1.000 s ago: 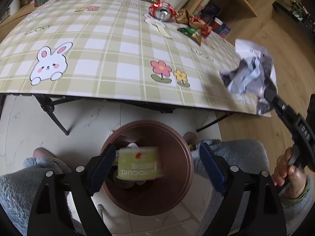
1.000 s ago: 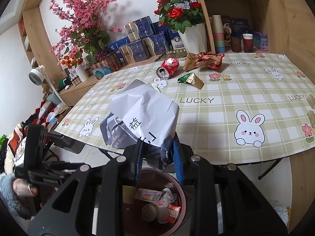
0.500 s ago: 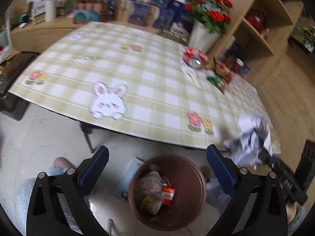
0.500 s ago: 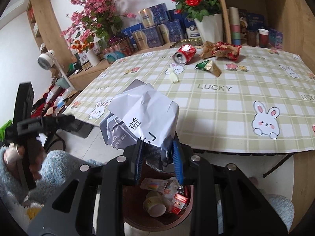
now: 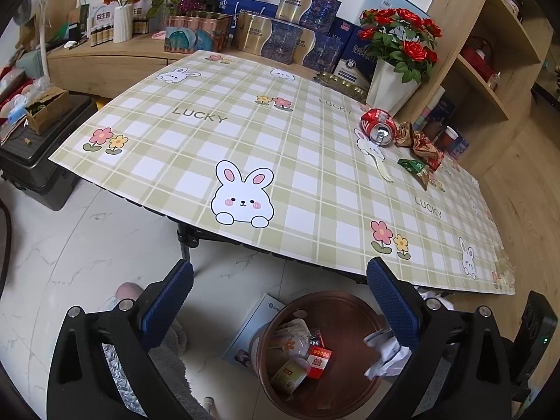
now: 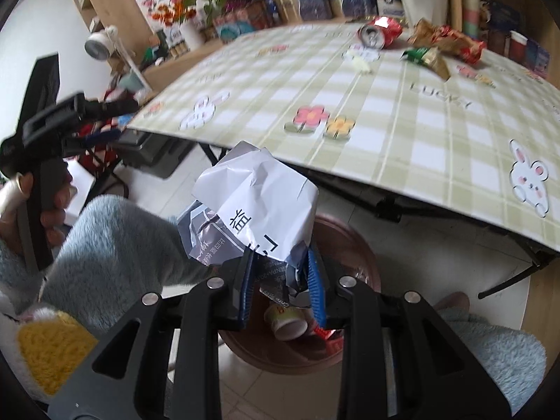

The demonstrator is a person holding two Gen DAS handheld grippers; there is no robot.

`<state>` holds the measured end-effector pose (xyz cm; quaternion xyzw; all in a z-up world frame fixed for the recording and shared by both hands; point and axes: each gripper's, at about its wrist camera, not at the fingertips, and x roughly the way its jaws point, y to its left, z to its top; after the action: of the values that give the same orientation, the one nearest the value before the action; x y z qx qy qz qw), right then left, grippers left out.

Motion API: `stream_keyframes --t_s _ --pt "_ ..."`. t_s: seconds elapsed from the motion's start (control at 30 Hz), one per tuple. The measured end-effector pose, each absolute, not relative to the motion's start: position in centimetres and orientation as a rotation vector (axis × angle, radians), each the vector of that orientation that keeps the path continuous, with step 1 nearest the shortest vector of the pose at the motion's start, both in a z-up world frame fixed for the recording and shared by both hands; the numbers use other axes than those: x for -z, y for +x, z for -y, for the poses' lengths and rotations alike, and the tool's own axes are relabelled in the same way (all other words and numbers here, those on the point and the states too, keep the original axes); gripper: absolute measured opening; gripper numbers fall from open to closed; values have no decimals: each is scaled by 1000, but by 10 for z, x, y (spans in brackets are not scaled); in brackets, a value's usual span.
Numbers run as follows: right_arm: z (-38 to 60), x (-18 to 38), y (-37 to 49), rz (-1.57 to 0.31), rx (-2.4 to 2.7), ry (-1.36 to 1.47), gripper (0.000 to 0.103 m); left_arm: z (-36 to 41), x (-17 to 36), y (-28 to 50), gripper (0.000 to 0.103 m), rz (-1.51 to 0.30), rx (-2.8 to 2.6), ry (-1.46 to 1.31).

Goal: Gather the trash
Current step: 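Lower the white paper bag into the bin and open the right gripper, then move the right gripper to the green snack packet and grasp it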

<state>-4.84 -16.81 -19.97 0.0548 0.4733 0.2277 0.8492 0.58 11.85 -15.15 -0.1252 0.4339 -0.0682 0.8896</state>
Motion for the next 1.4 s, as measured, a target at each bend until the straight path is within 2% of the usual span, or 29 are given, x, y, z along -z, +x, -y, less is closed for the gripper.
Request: stream_keyframes --t_s 0.27,0.47,0.53,0.7,0.83,1.1,1.4 --pt "166 211 -45 -1040 -480 129 33 -119 158 6 97 -915 142 -267" --pt "165 216 -41 -1050 -479 146 41 -119 161 7 97 -922 143 -265" --pt "164 215 -41 -1041 -469 140 59 -118 162 7 97 -923 142 -262" --pt "169 210 -38 -1010 -435 140 83 -118 164 8 97 -927 140 -261" --pt "178 204 -35 -970 -409 152 95 -116 165 9 97 -920 140 -245" --pt "195 197 -13 -943 -325 152 97 -109 164 24 97 -902 133 -196" --pt "219 176 6 -843 -264 76 97 -87 146 31 97 -788 160 -114"
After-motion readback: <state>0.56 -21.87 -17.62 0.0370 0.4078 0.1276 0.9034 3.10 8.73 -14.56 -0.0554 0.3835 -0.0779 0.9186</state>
